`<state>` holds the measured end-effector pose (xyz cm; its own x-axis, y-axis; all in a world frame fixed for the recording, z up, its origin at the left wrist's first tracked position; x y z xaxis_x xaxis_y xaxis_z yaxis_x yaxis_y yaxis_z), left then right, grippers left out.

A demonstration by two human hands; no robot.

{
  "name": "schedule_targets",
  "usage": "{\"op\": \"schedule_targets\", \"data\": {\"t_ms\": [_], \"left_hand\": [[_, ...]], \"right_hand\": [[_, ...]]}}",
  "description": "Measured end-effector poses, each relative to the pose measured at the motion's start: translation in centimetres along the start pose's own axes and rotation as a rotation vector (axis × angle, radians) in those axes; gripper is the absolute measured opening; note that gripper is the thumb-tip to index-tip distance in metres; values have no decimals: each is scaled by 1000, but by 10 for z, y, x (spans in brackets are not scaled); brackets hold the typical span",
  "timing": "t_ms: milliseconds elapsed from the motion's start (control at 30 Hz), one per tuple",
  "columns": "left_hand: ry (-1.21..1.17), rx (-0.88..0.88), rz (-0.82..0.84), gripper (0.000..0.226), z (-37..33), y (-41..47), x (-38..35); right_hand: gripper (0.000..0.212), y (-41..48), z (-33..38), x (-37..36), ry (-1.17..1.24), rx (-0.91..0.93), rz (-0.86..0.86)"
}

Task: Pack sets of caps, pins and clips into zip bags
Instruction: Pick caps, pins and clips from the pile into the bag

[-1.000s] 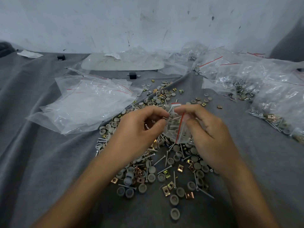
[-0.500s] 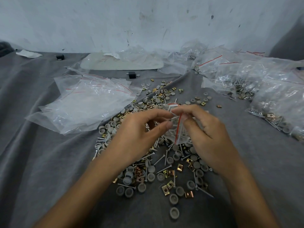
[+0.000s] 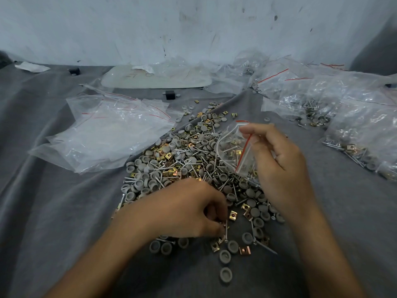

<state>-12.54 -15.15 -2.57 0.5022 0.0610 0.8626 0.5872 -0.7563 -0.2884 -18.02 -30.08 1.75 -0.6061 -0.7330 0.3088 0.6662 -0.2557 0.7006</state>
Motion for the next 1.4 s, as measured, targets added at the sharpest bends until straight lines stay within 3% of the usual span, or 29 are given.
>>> {"op": "schedule_targets", "data": {"t_ms": [133, 567, 767, 900, 1100, 1267, 1400], "left_hand": [[62, 16, 2, 31, 1, 1, -3], [1, 78, -166, 12, 17, 7, 14], [-154, 169, -486, 10, 40, -1, 51], [-334, 81, -688, 8, 29, -9, 61], [-331, 3, -617, 23, 14, -7, 47], [-359, 77, -622, 5, 24, -10, 55], [-136, 65, -331, 16, 15, -7, 37]], "right_hand": [[27, 0, 0, -1, 3, 2, 1], [27, -1, -1, -2, -7, 0, 22], [26, -2, -3, -5, -25, -19, 78], [26, -3, -2, -10, -49, -6, 177], [27, -3, 2, -15, -62, 26, 221], [26, -2, -2, -2, -32, -20, 49], [26, -1, -2, -1, -35, -28, 10]]}}
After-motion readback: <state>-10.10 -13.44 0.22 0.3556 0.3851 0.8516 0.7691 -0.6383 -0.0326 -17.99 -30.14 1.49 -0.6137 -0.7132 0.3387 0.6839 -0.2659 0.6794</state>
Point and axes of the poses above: each hand's wrist, its own y-axis towards the middle knuckle, its own x-axis out of the back of the hand, z = x × y, the point moved 6 cm from there along y, towards the middle knuckle, and after that the axes turned 15 degrees about x, right-handed, at the moved point
